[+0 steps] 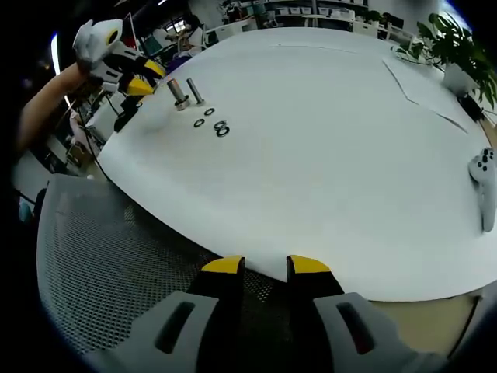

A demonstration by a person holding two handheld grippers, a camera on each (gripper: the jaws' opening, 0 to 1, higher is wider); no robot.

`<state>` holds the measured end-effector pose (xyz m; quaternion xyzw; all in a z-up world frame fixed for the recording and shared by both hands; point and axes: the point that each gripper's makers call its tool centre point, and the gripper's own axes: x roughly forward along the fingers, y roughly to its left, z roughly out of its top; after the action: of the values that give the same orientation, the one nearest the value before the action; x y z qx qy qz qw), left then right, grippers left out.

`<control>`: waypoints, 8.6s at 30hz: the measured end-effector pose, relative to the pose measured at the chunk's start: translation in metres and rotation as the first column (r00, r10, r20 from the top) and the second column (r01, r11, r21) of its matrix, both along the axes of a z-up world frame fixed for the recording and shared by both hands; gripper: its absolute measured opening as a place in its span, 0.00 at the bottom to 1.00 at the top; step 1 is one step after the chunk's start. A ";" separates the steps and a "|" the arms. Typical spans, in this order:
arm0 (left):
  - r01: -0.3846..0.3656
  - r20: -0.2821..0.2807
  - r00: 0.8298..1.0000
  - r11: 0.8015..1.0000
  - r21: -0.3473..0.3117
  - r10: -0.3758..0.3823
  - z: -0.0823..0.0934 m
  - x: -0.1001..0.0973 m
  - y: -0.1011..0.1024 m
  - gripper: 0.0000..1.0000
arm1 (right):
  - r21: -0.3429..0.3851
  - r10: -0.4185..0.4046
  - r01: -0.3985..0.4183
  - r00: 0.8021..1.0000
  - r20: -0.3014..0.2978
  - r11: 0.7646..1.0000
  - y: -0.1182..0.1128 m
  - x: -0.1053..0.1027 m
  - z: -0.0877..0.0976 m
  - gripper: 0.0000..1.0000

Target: Place the washer onto the threaded stud by aligning its center hole with the stud, sliding it down to the base, and recovering from edge contact or off-axis alignment until the washer reaches the visible bottom stop.

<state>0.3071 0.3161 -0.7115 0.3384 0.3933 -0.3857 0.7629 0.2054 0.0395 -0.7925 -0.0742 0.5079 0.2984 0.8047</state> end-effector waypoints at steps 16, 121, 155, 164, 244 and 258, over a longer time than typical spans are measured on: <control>-0.005 -0.006 1.000 0.998 0.059 0.005 -0.006 0.020 0.014 0.19 | 0.004 -0.006 0.006 1.000 -0.001 1.000 0.000 0.001 0.000 0.24; -0.091 -0.075 0.993 0.995 0.036 0.094 0.037 -0.009 0.013 0.34 | 0.006 0.032 -0.032 0.999 0.002 0.999 0.003 -0.002 0.001 0.24; -0.499 0.119 0.735 0.651 -0.571 0.668 0.081 -0.106 0.065 0.41 | 0.034 0.034 -0.035 0.999 0.011 0.999 0.006 -0.001 0.002 0.24; -0.509 0.125 0.643 0.544 -0.668 0.756 0.071 -0.113 0.075 0.59 | 0.032 0.023 -0.023 1.000 0.008 0.999 0.005 -0.001 0.002 0.24; -0.804 0.082 0.415 0.408 -0.433 0.906 -0.024 -0.132 0.102 0.42 | 0.267 0.251 -0.261 0.965 0.073 0.927 0.038 0.012 0.040 0.32; -0.807 0.066 0.387 0.372 -0.458 0.920 -0.023 -0.134 0.102 0.41 | 0.224 0.310 -0.339 0.938 0.152 0.914 0.060 0.073 0.065 0.35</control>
<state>0.1726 0.4184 -0.7346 -0.0096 0.3104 0.0742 0.9476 0.2786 0.0991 -0.7280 -0.0739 0.4009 0.4839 0.7744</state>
